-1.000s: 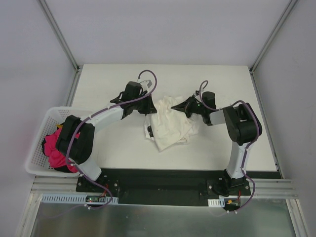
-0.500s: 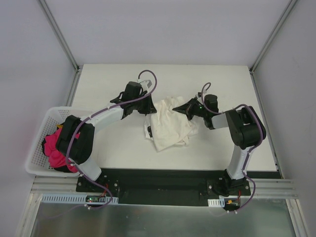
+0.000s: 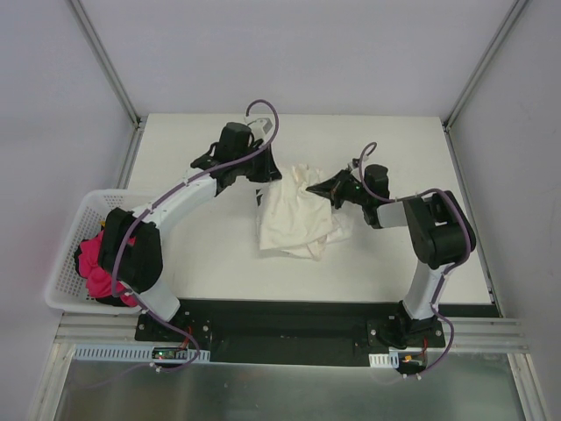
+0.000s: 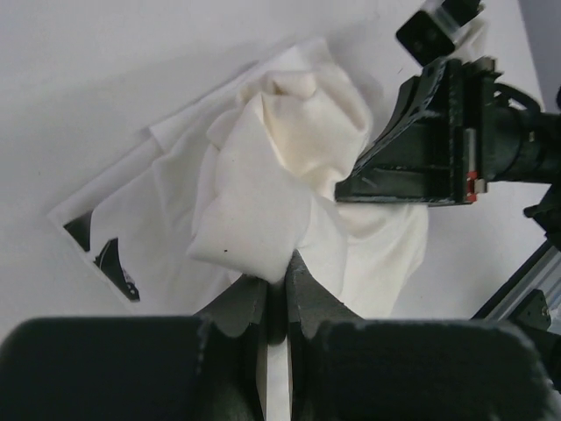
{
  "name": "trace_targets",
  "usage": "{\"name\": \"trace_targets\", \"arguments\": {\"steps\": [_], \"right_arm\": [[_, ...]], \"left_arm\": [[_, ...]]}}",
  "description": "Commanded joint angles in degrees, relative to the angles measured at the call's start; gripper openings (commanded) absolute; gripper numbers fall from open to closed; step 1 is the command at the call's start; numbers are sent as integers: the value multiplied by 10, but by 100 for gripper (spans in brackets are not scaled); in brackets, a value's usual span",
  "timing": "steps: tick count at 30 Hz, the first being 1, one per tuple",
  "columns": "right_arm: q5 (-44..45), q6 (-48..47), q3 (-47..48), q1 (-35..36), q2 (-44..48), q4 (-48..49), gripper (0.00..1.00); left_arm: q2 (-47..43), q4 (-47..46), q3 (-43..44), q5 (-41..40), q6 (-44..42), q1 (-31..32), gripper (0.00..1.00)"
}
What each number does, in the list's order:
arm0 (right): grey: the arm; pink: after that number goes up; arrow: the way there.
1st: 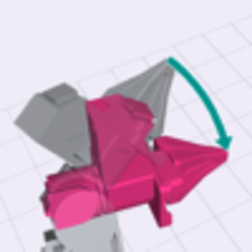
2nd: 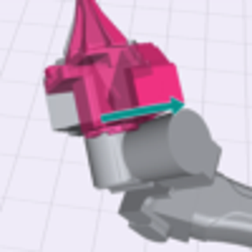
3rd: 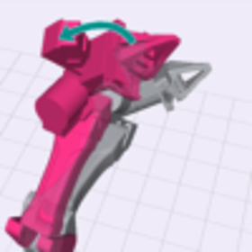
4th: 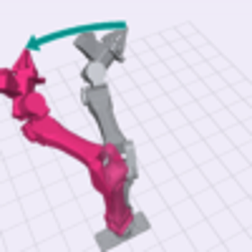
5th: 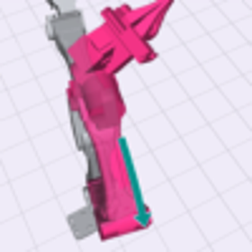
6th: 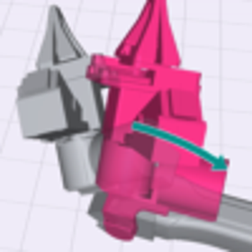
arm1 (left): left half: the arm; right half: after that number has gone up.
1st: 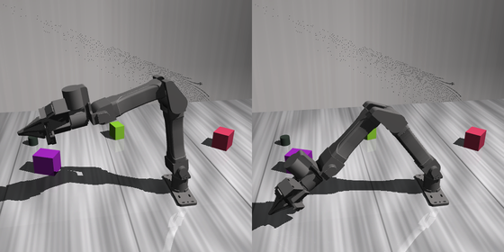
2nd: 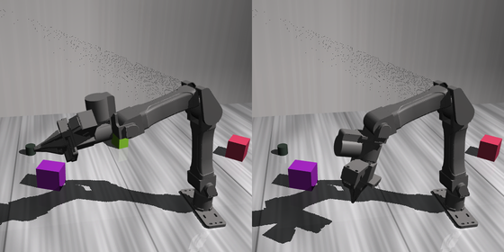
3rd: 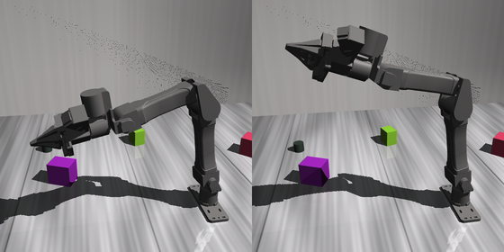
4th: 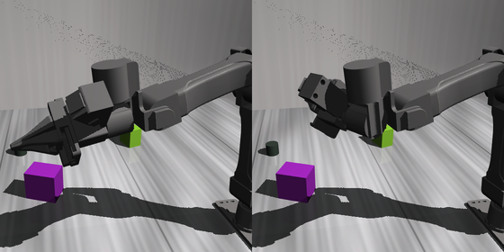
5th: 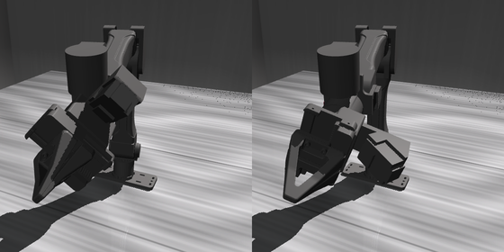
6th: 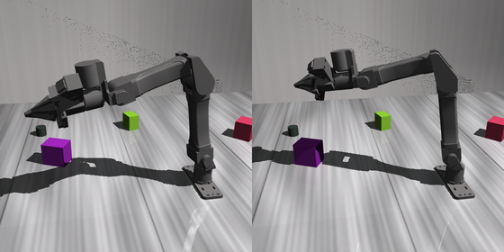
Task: Fold and stack the t-shirts
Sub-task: Smooth out wrinkles on the folded tshirt
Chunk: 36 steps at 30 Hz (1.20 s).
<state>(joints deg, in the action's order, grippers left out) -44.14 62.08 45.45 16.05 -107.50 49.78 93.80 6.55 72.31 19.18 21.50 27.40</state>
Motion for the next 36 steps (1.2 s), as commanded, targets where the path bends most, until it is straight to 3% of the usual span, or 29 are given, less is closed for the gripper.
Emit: {"name": "trace_targets", "arguments": {"steps": [1,10,24,36], "right_arm": [[-17,-3,38,6,41,6,1],[-11,-4,53,-1,41,-8,1],[-2,-4,14,-18,33,-13,1],[51,-94,-26,-10,128,-166,1]], "left_arm": [[4,12,97,-5,-34,1,0],[63,18,126,21,-36,1,0],[100,-16,85,21,-43,-1,0],[106,-21,56,13,-55,-5,0]]}}
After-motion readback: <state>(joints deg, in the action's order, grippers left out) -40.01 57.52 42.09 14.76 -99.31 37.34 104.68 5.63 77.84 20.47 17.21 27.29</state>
